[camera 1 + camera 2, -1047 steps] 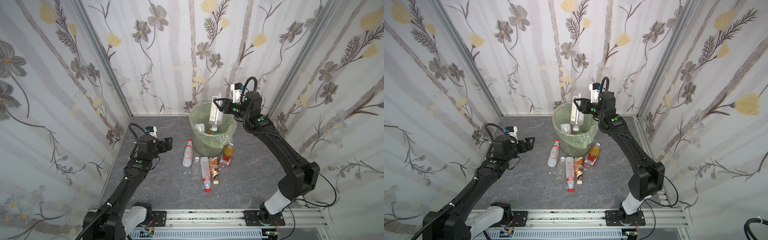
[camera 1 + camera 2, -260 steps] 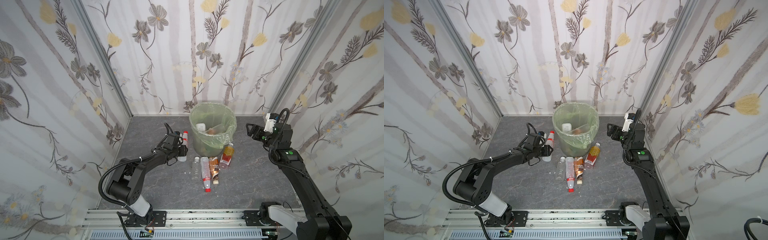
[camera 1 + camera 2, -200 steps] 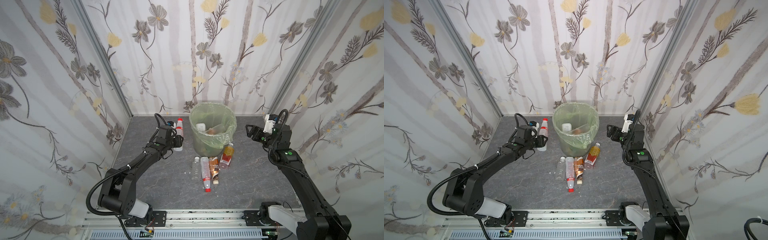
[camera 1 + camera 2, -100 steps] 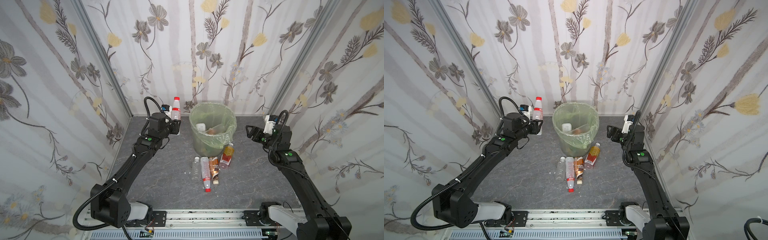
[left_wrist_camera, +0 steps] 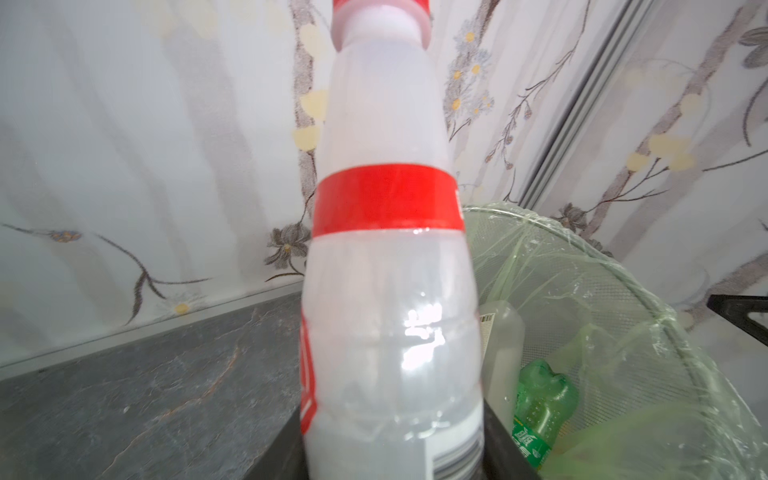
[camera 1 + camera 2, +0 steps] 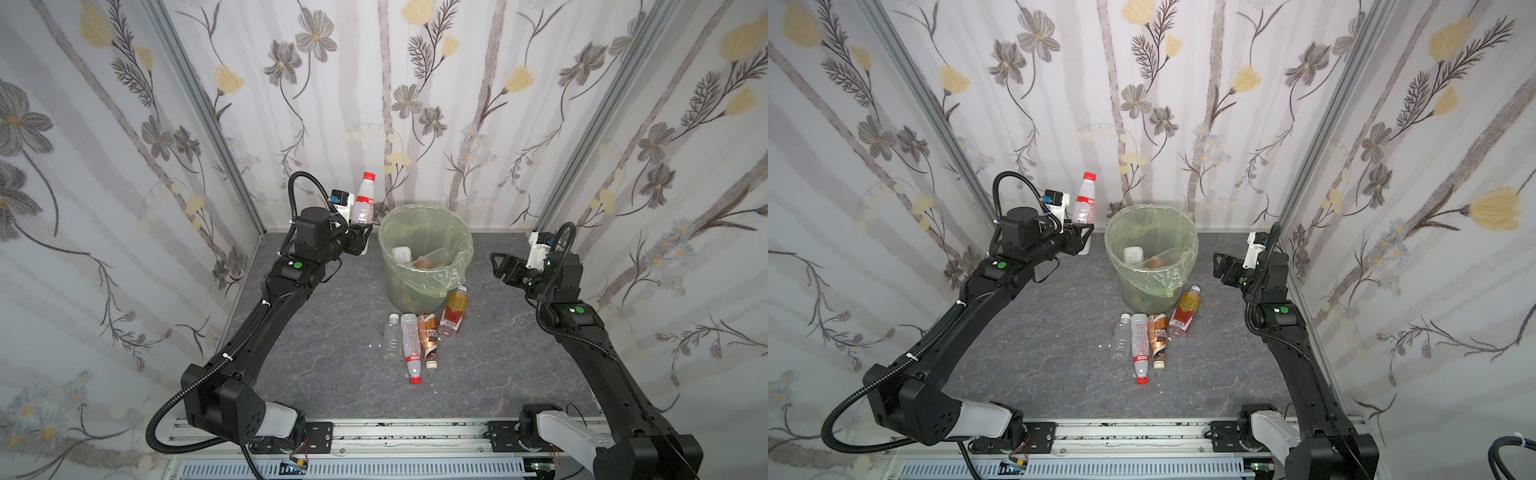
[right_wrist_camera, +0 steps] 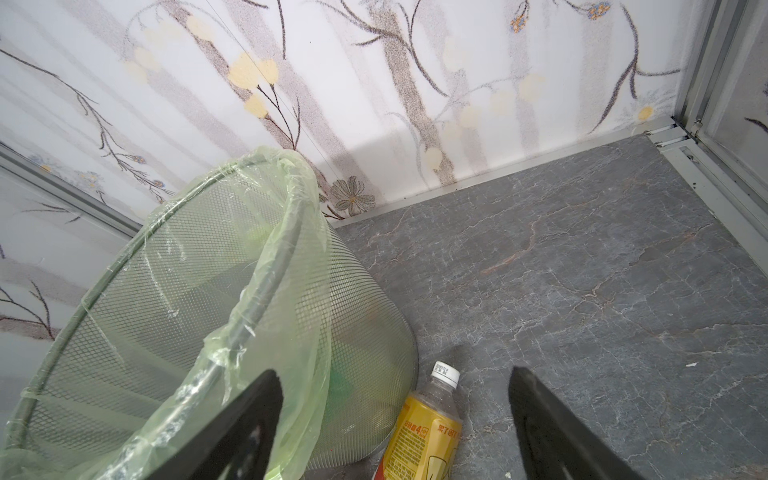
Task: Put the plastic bottles in the bin
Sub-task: 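Carry the red-cap bottle with the left gripper over the bin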
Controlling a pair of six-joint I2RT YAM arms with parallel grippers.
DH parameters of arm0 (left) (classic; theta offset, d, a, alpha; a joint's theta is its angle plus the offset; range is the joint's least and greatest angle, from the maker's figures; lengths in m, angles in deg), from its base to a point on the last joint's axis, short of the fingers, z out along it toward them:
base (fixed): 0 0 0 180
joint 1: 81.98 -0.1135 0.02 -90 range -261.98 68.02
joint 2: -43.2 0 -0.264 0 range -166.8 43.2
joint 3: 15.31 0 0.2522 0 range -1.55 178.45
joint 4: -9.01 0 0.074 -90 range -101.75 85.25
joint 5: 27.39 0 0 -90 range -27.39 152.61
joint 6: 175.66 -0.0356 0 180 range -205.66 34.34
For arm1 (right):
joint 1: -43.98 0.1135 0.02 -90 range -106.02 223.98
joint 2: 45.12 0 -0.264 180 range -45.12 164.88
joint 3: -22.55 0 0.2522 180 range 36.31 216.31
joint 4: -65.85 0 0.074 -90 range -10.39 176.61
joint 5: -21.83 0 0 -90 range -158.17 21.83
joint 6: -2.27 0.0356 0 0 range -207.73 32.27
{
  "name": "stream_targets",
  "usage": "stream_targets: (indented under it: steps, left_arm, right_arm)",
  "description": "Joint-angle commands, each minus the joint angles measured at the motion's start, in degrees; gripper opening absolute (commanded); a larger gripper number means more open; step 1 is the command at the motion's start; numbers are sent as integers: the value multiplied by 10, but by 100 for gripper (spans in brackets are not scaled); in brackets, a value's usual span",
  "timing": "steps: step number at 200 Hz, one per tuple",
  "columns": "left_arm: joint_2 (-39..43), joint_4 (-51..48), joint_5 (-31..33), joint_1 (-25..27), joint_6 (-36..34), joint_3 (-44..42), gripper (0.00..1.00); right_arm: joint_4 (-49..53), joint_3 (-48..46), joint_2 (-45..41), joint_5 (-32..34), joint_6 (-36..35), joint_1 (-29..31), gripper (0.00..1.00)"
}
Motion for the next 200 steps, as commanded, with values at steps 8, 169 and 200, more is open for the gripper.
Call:
stream_targets:
  steps: [8,169,200]
  left_arm:
    - [-19,13,-56,11,-41,33,49]
    - [-146,13,-224,36,-74,130,52]
    - [-163,13,-222,38,-71,145,53]
  right_arm:
    - [-28,-3,2,-4,4,0,86]
    - [-29,-5,5,-7,5,0,86]
    - [-30,-8,4,-7,6,-1,86]
